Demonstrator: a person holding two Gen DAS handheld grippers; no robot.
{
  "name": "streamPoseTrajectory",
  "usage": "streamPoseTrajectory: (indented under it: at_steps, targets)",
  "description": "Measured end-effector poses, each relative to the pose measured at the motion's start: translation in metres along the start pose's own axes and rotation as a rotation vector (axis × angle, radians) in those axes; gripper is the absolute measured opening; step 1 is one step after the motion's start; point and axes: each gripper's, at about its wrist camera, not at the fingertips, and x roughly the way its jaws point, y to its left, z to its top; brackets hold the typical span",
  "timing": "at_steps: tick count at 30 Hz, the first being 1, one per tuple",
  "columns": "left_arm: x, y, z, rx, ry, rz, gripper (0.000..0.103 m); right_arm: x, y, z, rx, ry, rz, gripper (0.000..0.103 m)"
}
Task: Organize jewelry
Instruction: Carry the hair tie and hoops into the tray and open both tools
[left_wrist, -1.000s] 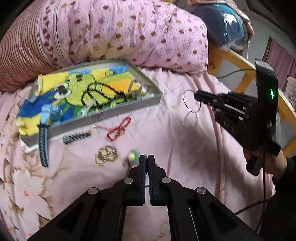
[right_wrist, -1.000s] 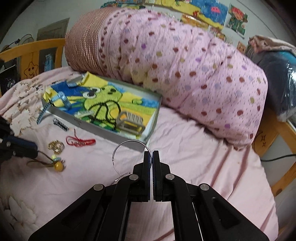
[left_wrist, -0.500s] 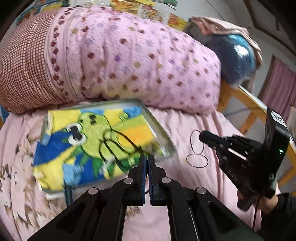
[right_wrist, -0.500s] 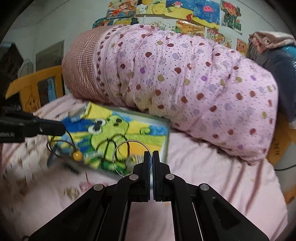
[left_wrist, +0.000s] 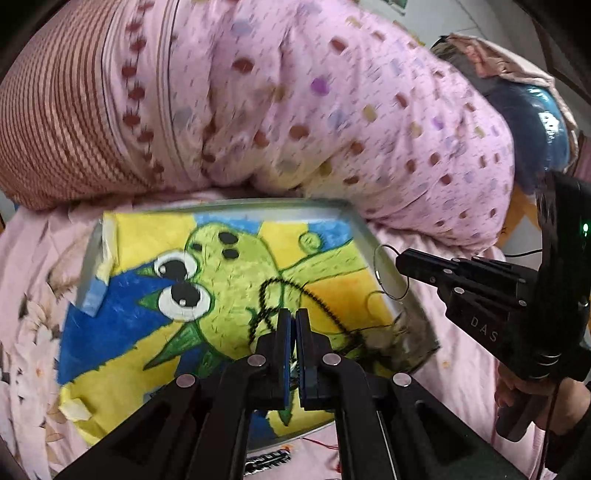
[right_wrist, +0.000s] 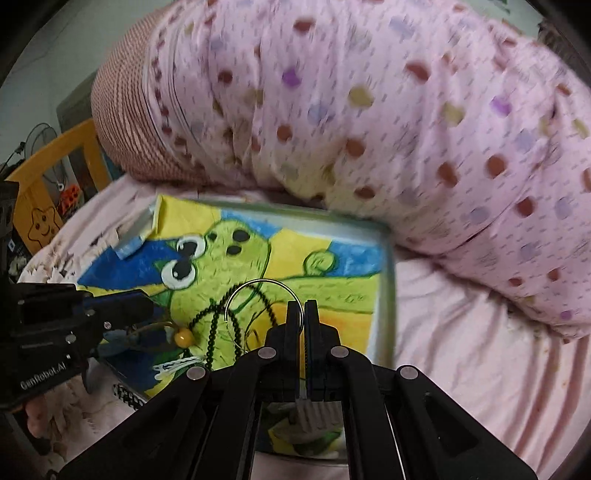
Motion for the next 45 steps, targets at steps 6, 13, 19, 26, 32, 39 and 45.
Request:
streamPoseTrajectory:
  at_steps: [6,13,19,26,32,39,45]
  targets:
    - [0.016,0.012,-0.010,-0.032,0.033,-0.016,0.003,0.024,-0.002,-0.012,0.044,0.077,0.024,0.005]
    - [0.017,0.029,-0.010,-0.126,0.050,-0.020,0.004,0.016,-0.012,-0.021,0.096,0.044,0.039,0.050]
    - [0.003,0.042,-0.011,-0.202,0.024,-0.013,0.076,-0.012,-0.024,-0.021,0.136,-0.019,0.021,0.069]
    - [-0.031,0.047,-0.009,-0.239,-0.054,-0.013,0.093,-0.050,-0.029,-0.022,0.162,-0.089,0.004,0.086]
    - [-0.070,0.053,-0.017,-0.248,-0.115,-0.005,0.103,-0.086,-0.024,-0.030,0.173,-0.147,0.011,0.092]
    - [-0.114,0.058,-0.047,-0.200,-0.129,0.050,0.103,-0.115,-0.012,-0.053,0.171,-0.195,0.024,0.098]
    - [-0.141,0.063,-0.080,-0.204,-0.129,0.073,0.103,-0.135,-0.006,-0.074,0.169,-0.209,0.036,0.102]
